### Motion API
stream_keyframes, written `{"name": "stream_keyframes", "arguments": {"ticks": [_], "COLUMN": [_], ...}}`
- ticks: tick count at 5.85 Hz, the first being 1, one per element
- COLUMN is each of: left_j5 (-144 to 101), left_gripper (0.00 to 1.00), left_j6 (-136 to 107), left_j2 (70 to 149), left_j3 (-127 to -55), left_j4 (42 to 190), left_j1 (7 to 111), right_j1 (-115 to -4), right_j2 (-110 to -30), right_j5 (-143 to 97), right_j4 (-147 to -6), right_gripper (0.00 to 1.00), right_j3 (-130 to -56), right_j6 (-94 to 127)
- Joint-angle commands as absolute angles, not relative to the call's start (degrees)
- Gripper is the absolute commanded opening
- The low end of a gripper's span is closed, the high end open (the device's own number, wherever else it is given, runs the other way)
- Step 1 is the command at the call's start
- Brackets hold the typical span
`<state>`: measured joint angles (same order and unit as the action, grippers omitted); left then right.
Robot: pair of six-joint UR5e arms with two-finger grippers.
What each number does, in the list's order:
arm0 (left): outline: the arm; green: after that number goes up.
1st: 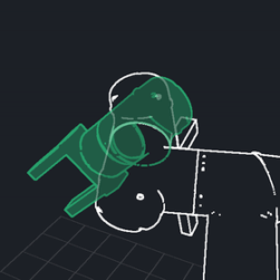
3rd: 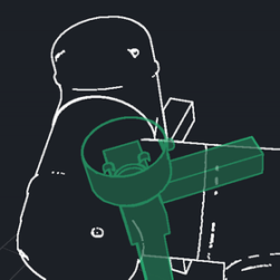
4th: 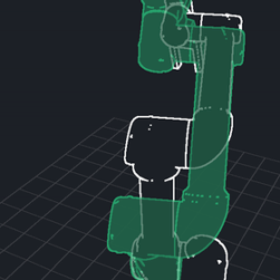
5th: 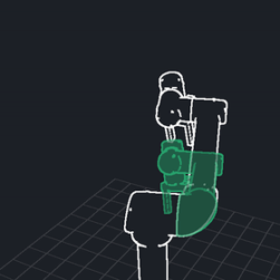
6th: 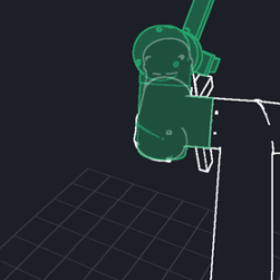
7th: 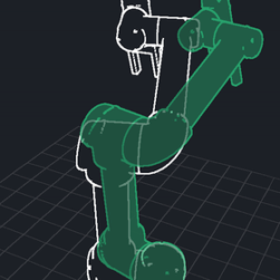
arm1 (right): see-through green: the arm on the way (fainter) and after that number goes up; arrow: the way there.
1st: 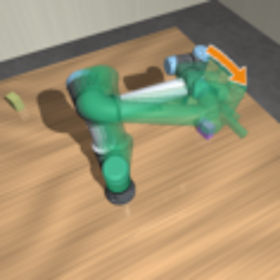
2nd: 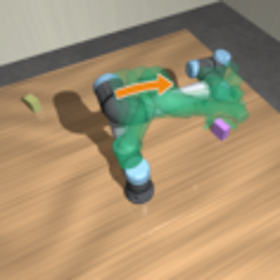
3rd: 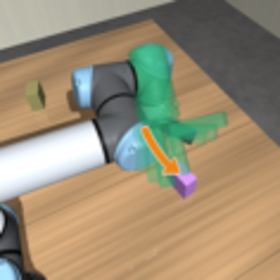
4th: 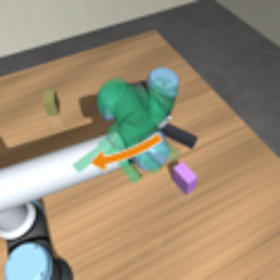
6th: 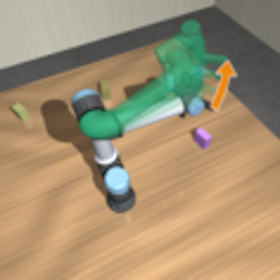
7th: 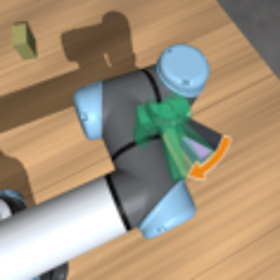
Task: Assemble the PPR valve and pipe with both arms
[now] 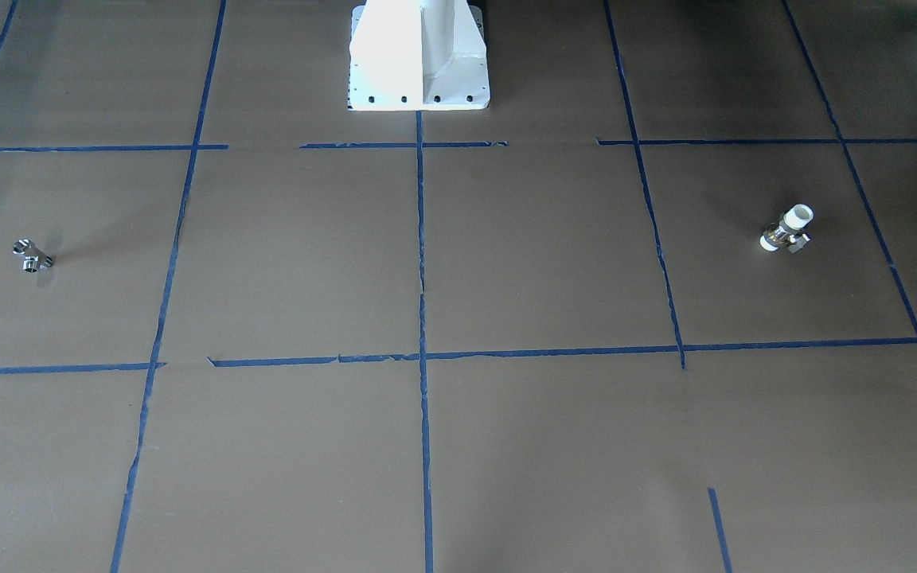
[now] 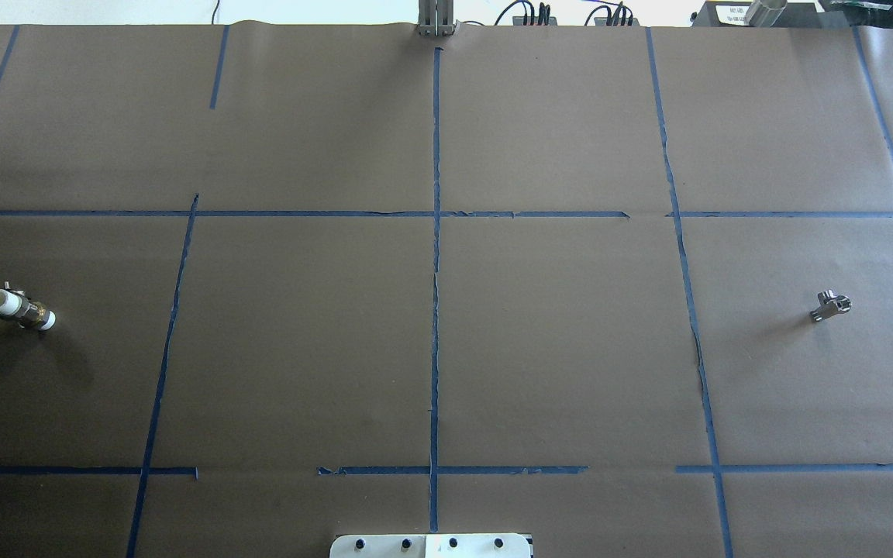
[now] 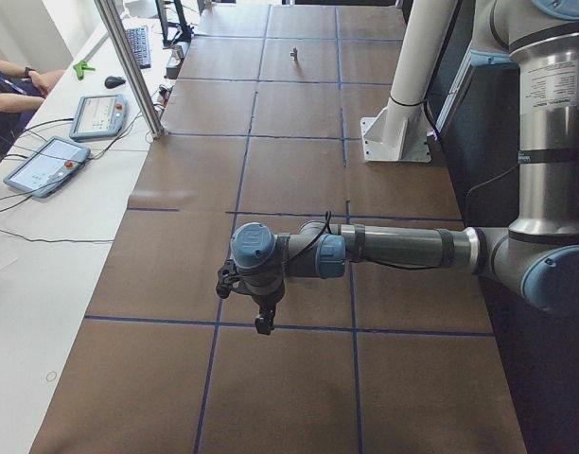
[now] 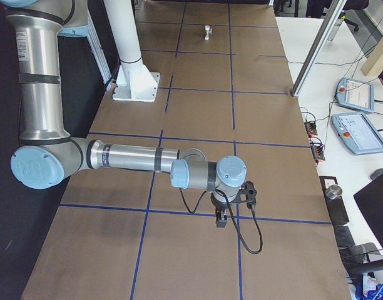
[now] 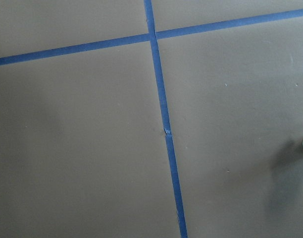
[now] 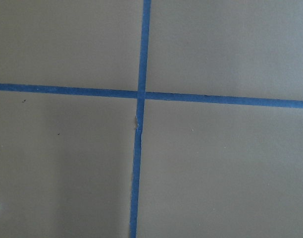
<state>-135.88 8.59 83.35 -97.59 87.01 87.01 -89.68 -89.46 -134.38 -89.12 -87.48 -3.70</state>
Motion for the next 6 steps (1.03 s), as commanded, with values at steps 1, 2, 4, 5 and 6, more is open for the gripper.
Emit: {"name": "stream_keyframes", "arguments": {"ticks": [1, 2, 4, 5, 6], "left_j5": [-135.5, -135.5, -135.6, -135.6, -135.7], "left_gripper": [1.0, 1.0, 1.0, 1.0, 1.0], "left_j6": [8.6, 8.7, 8.2, 8.2, 7.9], "left_j2": [83.2, 83.1, 84.5, 87.0, 89.5], "left_j3": [-97.0, -97.5, -97.8, -97.8, -96.3], "left_j4": [87.0, 87.0, 89.4, 93.2, 93.8], "left_j1": [86.1, 86.0, 85.9, 85.9, 85.4], "right_j1": [-89.5, -89.5, -89.4, -89.4, -89.4], "right_j2": [-89.4, -89.5, -89.4, -89.9, -89.4], "right_j5": [-134.8, -134.8, -134.7, -134.6, -134.6], "right_j4": [-89.2, -89.2, -89.1, -89.2, -89.2], "right_gripper": [1.0, 1.0, 1.0, 1.0, 1.0], "right_j3": [-88.0, -88.0, -88.5, -88.0, -88.4], "right_j6": [-3.5, -3.5, -3.4, -2.9, -2.5]}}
